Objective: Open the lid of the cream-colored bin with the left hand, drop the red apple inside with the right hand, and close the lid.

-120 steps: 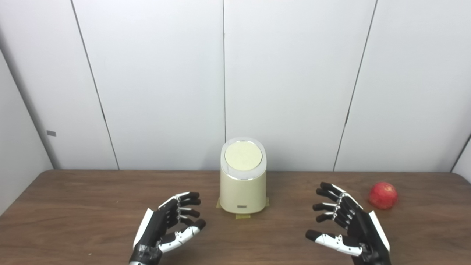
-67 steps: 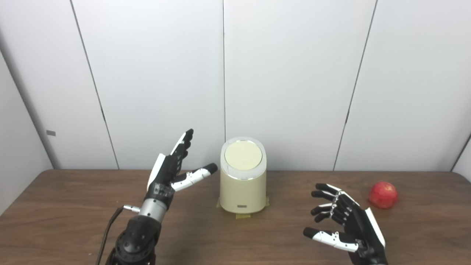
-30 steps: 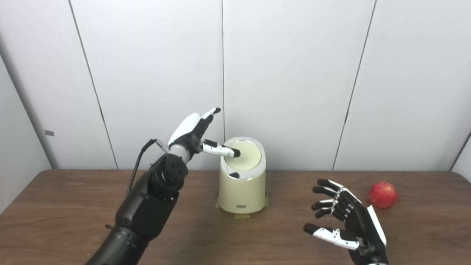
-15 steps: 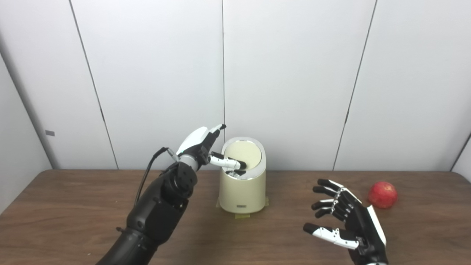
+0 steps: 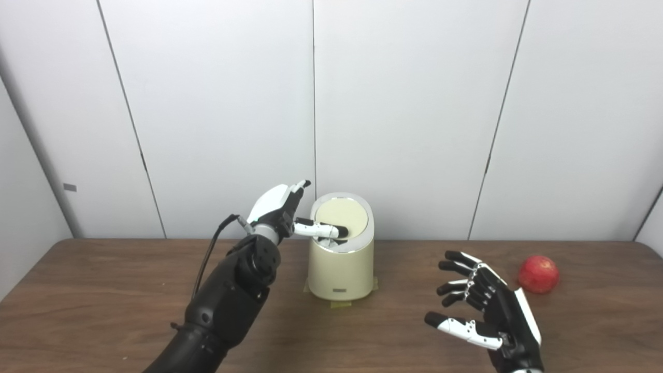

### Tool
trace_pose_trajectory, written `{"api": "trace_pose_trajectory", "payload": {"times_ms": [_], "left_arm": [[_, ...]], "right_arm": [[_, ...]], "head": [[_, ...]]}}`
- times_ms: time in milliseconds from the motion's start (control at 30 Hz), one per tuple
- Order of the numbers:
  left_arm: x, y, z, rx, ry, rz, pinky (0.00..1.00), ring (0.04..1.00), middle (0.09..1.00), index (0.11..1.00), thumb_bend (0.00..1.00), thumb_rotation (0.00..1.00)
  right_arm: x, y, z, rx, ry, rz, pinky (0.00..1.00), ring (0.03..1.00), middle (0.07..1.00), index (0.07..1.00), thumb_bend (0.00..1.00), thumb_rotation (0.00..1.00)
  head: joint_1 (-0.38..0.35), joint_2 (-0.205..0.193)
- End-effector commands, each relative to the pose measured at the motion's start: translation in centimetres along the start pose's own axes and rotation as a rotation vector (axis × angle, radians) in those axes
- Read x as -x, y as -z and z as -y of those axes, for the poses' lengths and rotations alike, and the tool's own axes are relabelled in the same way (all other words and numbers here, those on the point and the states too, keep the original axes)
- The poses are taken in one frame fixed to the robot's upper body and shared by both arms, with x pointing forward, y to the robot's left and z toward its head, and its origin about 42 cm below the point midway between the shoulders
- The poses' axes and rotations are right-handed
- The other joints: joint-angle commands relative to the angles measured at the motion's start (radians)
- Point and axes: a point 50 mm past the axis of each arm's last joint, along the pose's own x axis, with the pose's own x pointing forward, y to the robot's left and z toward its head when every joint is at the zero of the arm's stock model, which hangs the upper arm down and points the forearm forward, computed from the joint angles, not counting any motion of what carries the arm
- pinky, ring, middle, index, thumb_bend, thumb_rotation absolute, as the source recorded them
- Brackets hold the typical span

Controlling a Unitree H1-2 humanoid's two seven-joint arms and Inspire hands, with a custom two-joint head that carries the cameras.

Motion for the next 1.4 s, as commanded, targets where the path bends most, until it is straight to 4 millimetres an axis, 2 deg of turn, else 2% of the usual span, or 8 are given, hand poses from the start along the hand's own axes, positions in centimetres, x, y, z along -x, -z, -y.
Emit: {"api": "trace_pose_trajectory", "payload": {"times_ms": [0,233,500,700,1033,1200,1367], "left_arm": [[-0.9,-2.4,-3.3,-0.041,-0.102,0.068,1.00,1.000,1.000,1.000,1.00,0.37],[-0.7,-2.5,-4.2,-0.072,-0.124,0.076,1.00,1.000,1.000,1.000,1.00,0.36],[0.0,-4.8,-6.1,-0.582,-0.144,0.125,1.00,1.000,1.000,1.000,1.00,0.27],[0.5,-5.1,-5.7,-0.746,-0.119,0.162,1.00,1.000,1.000,1.000,1.00,0.26],[0.8,-3.6,-3.8,-0.708,-0.106,0.177,0.94,1.000,1.000,1.000,1.00,0.29],[1.0,-2.8,-2.9,-0.639,-0.102,0.179,0.99,1.000,1.000,1.000,1.00,0.29],[1.2,-2.4,-1.9,-0.595,-0.102,0.192,1.00,1.000,1.000,1.000,1.00,0.31]], "right_arm": [[-1.1,-2.1,-0.3,-0.008,0.003,0.090,0.44,0.542,0.714,0.732,0.79,0.17],[-1.0,-2.1,-0.4,-0.022,-0.010,0.094,0.42,0.538,0.717,0.737,0.79,0.16],[-0.9,-2.0,-0.3,-0.036,-0.020,0.089,0.45,0.550,0.717,0.738,0.79,0.14],[-1.0,-2.0,-0.4,-0.034,-0.023,0.089,0.45,0.547,0.715,0.739,0.79,0.15],[-0.9,-2.1,-0.4,-0.030,-0.023,0.087,0.44,0.542,0.718,0.739,0.79,0.15],[-0.9,-2.1,-0.3,-0.032,-0.023,0.087,0.44,0.545,0.717,0.737,0.79,0.15],[-0.8,-2.1,-0.4,-0.037,-0.033,0.088,0.44,0.542,0.720,0.741,0.78,0.15]], "head": [[0.000,0.001],[0.000,0.009],[0.005,0.013],[0.004,0.013],[0.004,0.016],[0.004,0.016],[0.006,0.019]]}}
